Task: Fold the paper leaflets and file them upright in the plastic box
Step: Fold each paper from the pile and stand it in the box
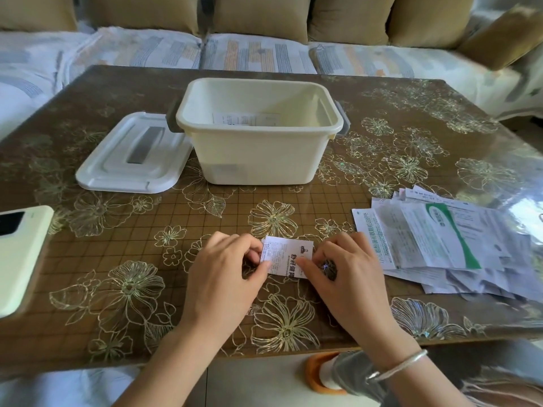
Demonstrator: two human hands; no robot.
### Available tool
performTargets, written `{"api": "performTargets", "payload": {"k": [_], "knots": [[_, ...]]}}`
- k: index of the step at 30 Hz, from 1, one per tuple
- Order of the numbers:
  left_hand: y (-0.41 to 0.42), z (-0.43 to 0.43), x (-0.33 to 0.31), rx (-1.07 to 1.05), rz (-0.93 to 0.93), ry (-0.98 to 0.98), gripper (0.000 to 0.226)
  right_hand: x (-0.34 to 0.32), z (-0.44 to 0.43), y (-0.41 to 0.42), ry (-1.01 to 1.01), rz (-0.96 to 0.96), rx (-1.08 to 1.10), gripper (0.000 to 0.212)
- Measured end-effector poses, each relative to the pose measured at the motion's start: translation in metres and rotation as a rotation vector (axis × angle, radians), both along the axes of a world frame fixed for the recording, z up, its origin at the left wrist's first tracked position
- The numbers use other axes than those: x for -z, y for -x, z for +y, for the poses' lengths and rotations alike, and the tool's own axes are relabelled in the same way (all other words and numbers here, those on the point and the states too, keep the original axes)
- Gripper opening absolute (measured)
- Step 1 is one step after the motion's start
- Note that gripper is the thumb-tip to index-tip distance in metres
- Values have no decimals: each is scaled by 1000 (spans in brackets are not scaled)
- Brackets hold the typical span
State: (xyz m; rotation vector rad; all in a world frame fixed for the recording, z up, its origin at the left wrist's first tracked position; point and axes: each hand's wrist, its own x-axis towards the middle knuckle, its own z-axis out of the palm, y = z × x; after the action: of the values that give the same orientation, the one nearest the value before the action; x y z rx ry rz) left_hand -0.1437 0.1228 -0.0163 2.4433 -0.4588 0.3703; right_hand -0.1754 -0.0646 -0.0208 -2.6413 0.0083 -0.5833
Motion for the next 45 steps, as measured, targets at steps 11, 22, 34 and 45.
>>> {"api": "performTargets", "payload": {"k": [11, 22, 34, 45], "knots": [[0, -3, 1, 69, -106, -81, 22, -18, 2, -6, 219, 16, -316, 26], [-19, 20, -2, 275, -140, -51, 27, -35, -12, -29, 248, 6, -528, 17], [-99, 26, -85, 55, -416, 165, 16, -137, 22, -120, 29, -103, -424, 7], [-165, 45, -81, -180, -285, 215, 27, -140, 40, -251, 250, 161, -277, 10]]}}
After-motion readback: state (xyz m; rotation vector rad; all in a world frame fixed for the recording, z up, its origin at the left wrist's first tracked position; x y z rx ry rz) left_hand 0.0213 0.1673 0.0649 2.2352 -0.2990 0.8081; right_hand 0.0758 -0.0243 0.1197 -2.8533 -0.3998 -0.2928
